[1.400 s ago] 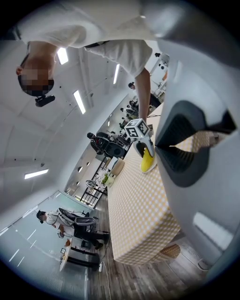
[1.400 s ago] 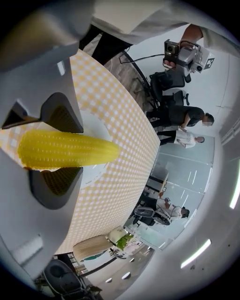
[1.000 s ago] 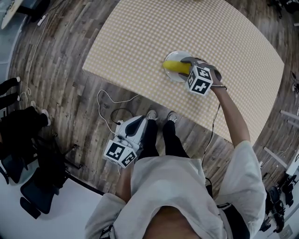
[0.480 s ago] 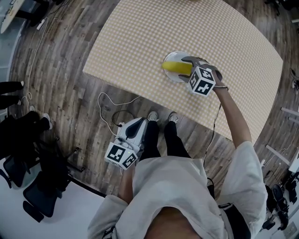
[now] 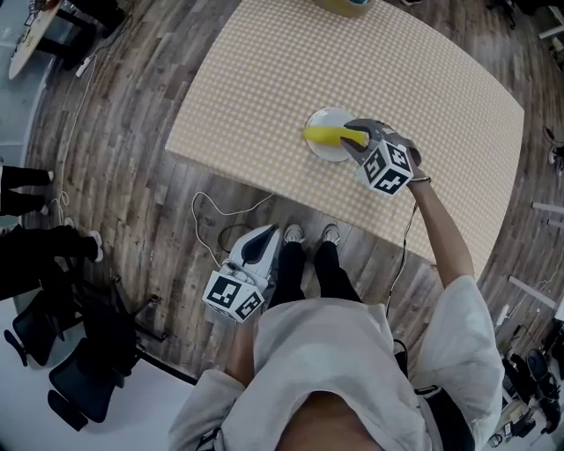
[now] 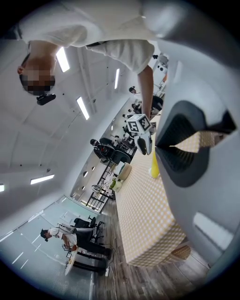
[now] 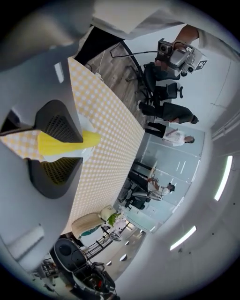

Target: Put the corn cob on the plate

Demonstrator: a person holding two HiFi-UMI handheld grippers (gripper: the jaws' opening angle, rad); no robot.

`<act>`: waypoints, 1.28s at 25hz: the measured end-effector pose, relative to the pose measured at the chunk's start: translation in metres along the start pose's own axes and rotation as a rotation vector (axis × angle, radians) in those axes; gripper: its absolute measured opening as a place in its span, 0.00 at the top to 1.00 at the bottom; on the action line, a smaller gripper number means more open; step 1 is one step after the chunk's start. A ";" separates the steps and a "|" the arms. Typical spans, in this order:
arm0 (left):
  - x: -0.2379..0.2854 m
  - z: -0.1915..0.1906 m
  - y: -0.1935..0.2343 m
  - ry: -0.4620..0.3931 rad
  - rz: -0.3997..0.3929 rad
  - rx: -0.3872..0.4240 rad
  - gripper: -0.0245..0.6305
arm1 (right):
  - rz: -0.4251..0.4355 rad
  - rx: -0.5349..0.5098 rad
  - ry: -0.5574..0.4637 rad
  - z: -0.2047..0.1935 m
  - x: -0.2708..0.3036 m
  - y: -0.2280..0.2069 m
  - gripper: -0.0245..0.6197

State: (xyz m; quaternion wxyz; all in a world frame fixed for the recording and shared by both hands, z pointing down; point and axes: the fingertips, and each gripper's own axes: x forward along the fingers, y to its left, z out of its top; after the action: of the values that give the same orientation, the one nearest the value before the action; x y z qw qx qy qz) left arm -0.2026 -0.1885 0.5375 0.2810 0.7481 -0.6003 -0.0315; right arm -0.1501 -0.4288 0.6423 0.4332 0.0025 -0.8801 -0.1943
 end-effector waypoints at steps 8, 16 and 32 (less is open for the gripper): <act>-0.010 0.021 -0.022 -0.054 -0.058 0.033 0.95 | -0.154 0.214 -0.150 0.023 -0.054 0.004 0.96; -0.015 0.053 -0.048 -0.113 -0.144 0.132 0.95 | -0.285 0.426 -0.289 0.051 -0.126 0.018 0.96; -0.025 0.118 -0.088 -0.213 -0.272 0.295 0.95 | -0.407 0.952 -0.769 0.063 -0.268 0.038 0.96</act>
State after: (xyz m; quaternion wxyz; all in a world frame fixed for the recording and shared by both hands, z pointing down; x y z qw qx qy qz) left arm -0.1776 -0.2002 0.3908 0.0970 0.8476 -0.5183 -0.0597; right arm -0.0244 -0.3259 0.4169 -0.0074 0.2917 -0.9443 0.1519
